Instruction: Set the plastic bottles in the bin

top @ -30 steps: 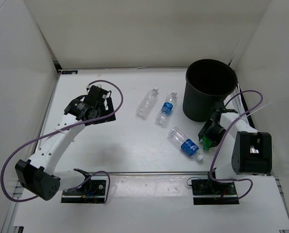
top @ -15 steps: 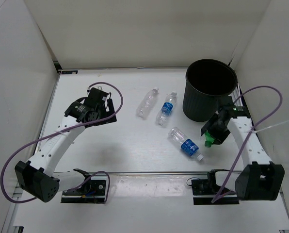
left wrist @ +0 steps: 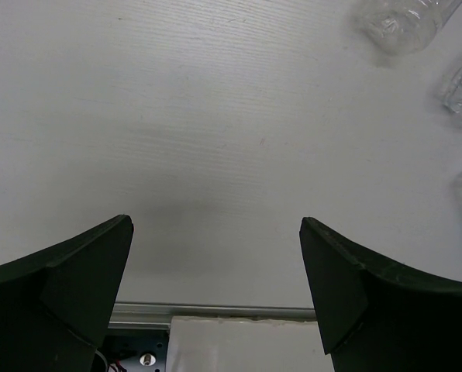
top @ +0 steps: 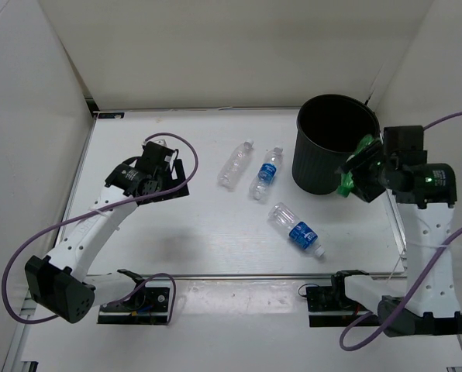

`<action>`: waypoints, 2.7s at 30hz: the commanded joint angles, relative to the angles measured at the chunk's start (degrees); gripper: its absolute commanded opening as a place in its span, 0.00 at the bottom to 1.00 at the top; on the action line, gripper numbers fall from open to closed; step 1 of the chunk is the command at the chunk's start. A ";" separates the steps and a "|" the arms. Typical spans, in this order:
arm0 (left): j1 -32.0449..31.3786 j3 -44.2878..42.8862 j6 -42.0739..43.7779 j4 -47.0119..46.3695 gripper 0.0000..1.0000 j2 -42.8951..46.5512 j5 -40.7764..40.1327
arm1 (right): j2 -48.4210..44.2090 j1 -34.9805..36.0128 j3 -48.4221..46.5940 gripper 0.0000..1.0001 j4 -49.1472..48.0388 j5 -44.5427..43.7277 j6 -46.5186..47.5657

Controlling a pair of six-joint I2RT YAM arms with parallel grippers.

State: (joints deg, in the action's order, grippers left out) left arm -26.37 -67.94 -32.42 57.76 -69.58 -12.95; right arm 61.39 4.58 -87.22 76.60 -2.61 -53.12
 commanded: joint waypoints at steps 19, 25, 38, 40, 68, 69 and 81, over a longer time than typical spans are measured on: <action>0.18 -4.22 0.96 -0.19 1.00 -0.39 1.09 | 29.09 -2.65 -31.55 0.95 -9.17 -1.60 8.21; 0.18 -3.07 0.35 -1.33 1.00 0.24 1.61 | 12.72 -0.89 -19.06 1.00 -22.35 -1.62 20.47; 0.18 -0.70 0.34 -3.70 1.00 -0.82 2.75 | 1.81 30.47 14.95 1.00 -31.68 2.72 40.28; 0.18 -0.70 0.34 -3.70 1.00 -0.82 2.75 | 2.94 35.56 19.36 1.00 -31.69 -3.41 41.60; 0.18 0.62 -3.70 -0.72 1.00 -0.20 2.14 | 28.27 39.01 32.29 0.34 -36.35 -12.94 37.48; 0.18 -0.25 -3.70 -0.02 1.00 -0.99 2.14 | 28.26 39.01 31.07 0.30 -35.30 -12.42 36.78; 6.24 -5.70 -3.26 -7.84 1.00 -8.18 17.42 | 22.79 37.70 -25.15 0.13 -16.83 -25.92 40.79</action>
State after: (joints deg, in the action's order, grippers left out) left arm -22.22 -70.28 -35.81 53.36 -74.63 -2.17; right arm 86.15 44.34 -100.82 55.53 -19.88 -16.78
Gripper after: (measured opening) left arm 1.000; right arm 0.431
